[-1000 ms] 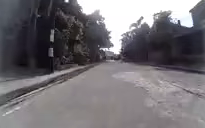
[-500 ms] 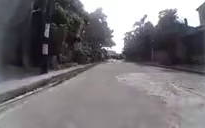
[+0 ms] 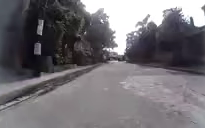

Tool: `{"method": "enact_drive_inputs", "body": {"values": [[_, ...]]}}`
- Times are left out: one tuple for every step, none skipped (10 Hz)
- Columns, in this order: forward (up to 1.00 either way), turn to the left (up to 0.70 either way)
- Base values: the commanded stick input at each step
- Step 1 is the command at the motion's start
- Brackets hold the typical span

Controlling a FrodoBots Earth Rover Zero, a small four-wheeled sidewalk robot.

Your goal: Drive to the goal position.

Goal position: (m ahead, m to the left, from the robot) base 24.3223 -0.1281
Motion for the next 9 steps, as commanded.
{"method": "enact_drive_inputs", "body": {"values": [[1.0,-0.26],[1.0,-0.4],[1.0,-0.35],[1.0,-0.22],[1.0,-0.04],[1.0,0.0],[1.0,0.09],[1.0,0.09],[1.0,0.02]]}}
